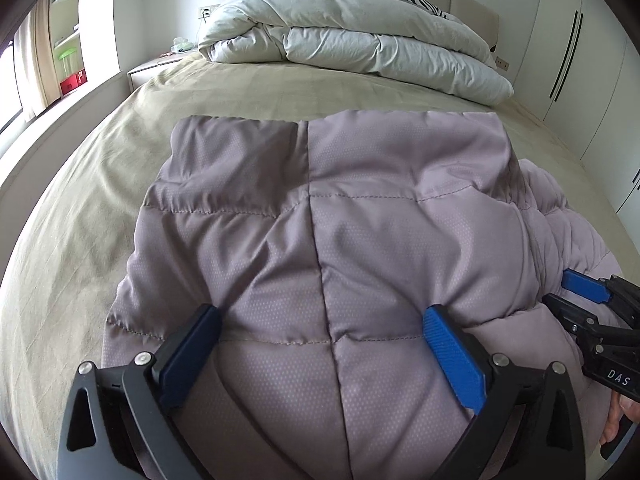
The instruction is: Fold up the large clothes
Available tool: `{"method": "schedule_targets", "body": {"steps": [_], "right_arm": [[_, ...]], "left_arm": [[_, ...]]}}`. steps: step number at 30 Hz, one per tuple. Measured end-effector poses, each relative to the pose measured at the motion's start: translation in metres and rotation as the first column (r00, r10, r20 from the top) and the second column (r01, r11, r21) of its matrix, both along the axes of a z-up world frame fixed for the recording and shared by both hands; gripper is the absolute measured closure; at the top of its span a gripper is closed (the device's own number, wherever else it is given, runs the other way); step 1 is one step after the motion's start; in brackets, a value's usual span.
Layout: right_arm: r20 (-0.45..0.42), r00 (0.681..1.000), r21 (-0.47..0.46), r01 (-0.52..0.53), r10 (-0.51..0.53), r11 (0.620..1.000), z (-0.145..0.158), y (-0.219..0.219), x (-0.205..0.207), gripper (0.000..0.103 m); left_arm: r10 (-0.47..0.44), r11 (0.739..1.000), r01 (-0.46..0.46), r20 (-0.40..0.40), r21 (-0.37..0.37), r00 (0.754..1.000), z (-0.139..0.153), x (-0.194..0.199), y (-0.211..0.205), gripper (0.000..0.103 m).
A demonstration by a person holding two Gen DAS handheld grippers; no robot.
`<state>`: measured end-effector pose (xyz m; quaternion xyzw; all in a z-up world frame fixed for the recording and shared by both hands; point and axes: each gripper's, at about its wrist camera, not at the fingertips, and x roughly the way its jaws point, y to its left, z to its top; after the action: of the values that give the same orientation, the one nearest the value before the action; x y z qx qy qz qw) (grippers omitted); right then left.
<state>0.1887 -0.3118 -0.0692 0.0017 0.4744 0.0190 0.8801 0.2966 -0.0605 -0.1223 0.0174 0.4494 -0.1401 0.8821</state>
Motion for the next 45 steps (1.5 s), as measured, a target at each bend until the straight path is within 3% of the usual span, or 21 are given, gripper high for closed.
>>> {"method": "schedule_targets", "body": {"steps": [5, 8, 10, 12, 14, 18, 22, 29, 33, 35, 37, 39, 42, 43, 45], "right_arm": [[0.02, 1.0, -0.008, 0.001, -0.001, 1.0, -0.005, 0.001, 0.003, 0.048], [-0.001, 1.0, 0.055, 0.01, -0.01, 0.998, 0.012, -0.007, 0.0, 0.048], [0.048, 0.998, 0.084, 0.036, -0.04, 0.996, 0.032, -0.018, -0.014, 0.048], [0.132, 0.987, 0.046, 0.085, -0.09, 0.995, 0.05, -0.033, -0.034, 0.048], [0.164, 0.975, 0.008, 0.153, -0.153, 0.988, 0.056, -0.05, -0.048, 0.047], [0.049, 0.981, 0.028, 0.185, -0.187, 0.982, 0.025, -0.083, -0.053, 0.046], [0.083, 0.979, 0.057, 0.18, -0.184, 0.982, 0.008, -0.089, -0.059, 0.044], [0.112, 0.977, 0.022, 0.181, -0.182, 0.983, -0.01, -0.083, -0.057, 0.044], [0.128, 0.975, -0.004, 0.183, -0.181, 0.983, -0.014, -0.078, -0.057, 0.044], [0.092, 0.977, 0.001, 0.194, -0.194, 0.981, -0.009, -0.079, -0.054, 0.044], [0.064, 0.969, -0.005, 0.238, -0.237, 0.971, 0.009, -0.077, -0.053, 0.044], [0.119, 0.965, 0.026, 0.23, -0.232, 0.973, 0.028, -0.066, -0.063, 0.044], [0.202, 0.964, 0.003, 0.175, -0.171, 0.985, 0.048, -0.039, -0.074, 0.031], [0.206, 0.968, -0.029, 0.153, -0.144, 0.988, 0.048, -0.029, -0.075, 0.023], [0.167, 0.981, -0.08, 0.117, -0.103, 0.99, 0.036, -0.018, -0.069, 0.02]], "left_arm": [[0.001, 1.0, -0.002, -0.015, -0.022, 1.0, 0.002, 0.001, 0.002, 0.0], [0.019, 0.998, -0.02, -0.012, -0.052, 1.0, 0.022, -0.01, 0.011, 0.005], [0.04, 0.997, -0.038, 0.028, -0.067, 0.999, 0.038, -0.024, 0.021, 0.011], [0.082, 0.995, -0.076, 0.082, -0.068, 0.993, 0.051, -0.036, 0.034, 0.011], [0.091, 0.995, -0.086, 0.088, -0.054, 0.992, 0.052, -0.039, 0.04, 0.011], [0.068, 0.998, -0.067, 0.029, -0.021, 0.997, 0.024, -0.032, 0.041, 0.008], [0.078, 0.996, -0.078, 0.014, -0.034, 0.997, 0.007, -0.026, 0.045, 0.0], [0.068, 0.997, -0.068, 0.009, -0.04, 0.998, -0.005, -0.022, 0.045, 0.0], [0.074, 0.996, -0.075, -0.015, -0.051, 0.997, -0.002, -0.021, 0.046, 0.0], [0.096, 0.994, -0.097, -0.032, -0.046, 0.995, 0.009, -0.023, 0.048, 0.002], [0.097, 0.994, -0.097, -0.011, -0.04, 0.995, 0.026, -0.033, 0.044, 0.01], [0.061, 0.997, -0.058, 0.044, -0.048, 0.997, 0.042, -0.045, 0.034, 0.01], [0.006, 1.0, -0.006, 0.082, -0.003, 0.997, 0.05, -0.053, 0.013, 0.01], [-0.009, 1.0, 0.007, 0.075, 0.019, 0.997, 0.046, -0.051, 0.006, 0.01], [-0.006, 0.999, 0.004, 0.059, 0.042, 0.998, 0.034, -0.047, -0.002, 0.006]]}}
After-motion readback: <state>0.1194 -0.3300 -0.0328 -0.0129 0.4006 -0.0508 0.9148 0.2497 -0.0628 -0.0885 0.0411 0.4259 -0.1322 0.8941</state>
